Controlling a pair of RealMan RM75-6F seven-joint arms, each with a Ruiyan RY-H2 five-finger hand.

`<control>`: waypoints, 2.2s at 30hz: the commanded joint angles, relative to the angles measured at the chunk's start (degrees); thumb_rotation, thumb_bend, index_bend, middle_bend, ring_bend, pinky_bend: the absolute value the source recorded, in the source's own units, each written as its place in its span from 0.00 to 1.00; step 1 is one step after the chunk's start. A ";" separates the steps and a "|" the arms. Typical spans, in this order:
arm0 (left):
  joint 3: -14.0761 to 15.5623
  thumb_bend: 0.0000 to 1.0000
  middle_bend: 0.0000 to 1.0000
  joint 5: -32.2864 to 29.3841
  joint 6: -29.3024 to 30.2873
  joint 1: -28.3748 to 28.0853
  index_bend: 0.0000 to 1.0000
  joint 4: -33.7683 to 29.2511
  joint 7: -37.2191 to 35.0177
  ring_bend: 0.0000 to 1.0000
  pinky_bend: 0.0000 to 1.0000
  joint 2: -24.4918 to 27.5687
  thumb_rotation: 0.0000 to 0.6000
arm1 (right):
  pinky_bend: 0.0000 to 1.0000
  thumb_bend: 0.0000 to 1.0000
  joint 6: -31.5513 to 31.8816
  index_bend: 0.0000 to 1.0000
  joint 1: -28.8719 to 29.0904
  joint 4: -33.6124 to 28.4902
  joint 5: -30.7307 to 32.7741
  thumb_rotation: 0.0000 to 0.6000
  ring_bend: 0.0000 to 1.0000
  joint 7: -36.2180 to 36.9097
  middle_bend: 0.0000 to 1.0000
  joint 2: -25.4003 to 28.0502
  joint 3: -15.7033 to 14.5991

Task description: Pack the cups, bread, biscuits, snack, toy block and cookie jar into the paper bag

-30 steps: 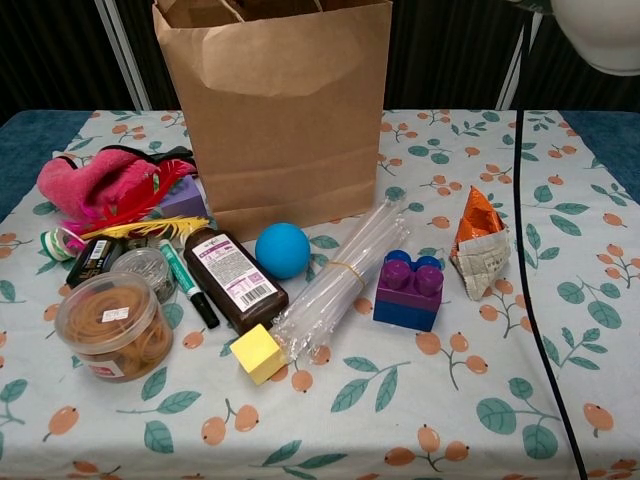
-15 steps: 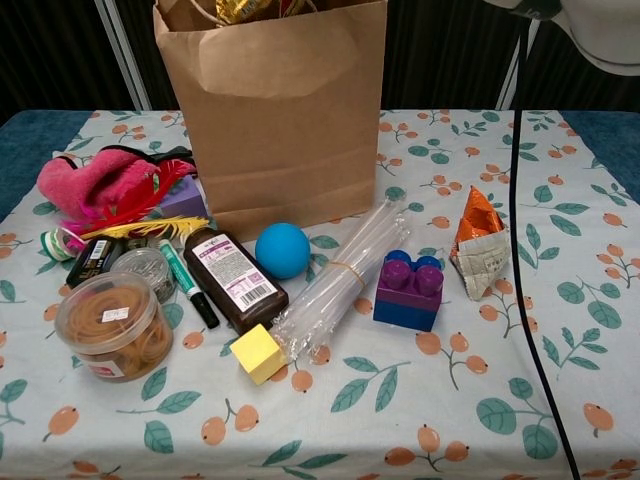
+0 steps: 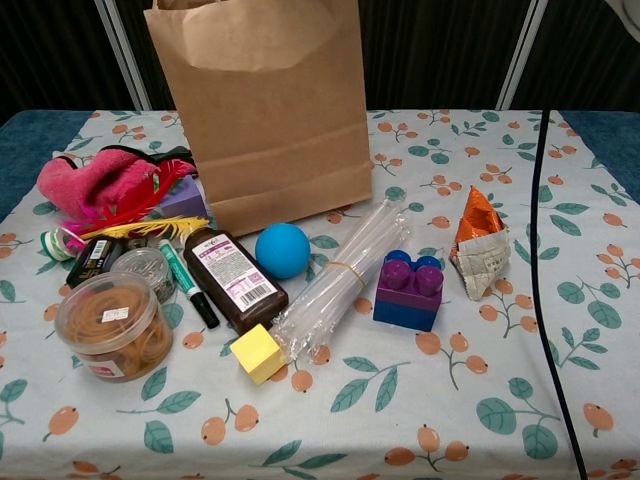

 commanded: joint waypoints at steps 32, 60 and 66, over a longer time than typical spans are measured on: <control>0.58 0.19 0.18 0.28 -0.69 -0.28 0.14 0.05 2.42 0.13 0.21 -0.48 1.00 | 0.00 0.00 -16.02 0.17 -25.13 -2.82 2.78 1.00 0.00 39.32 0.15 6.46 -16.46; 0.62 0.19 0.18 -0.14 -1.24 -0.42 0.14 1.20 1.42 0.13 0.21 -0.84 1.00 | 0.12 0.08 -9.59 0.64 -27.81 6.27 -5.06 1.00 0.37 36.07 0.50 -1.63 -17.20; 0.58 0.19 0.18 0.00 -1.03 -0.43 0.14 0.45 1.57 0.13 0.21 -0.48 1.00 | 0.19 0.15 -3.85 0.77 -28.88 1.34 -10.33 1.00 0.47 38.23 0.60 1.83 -13.78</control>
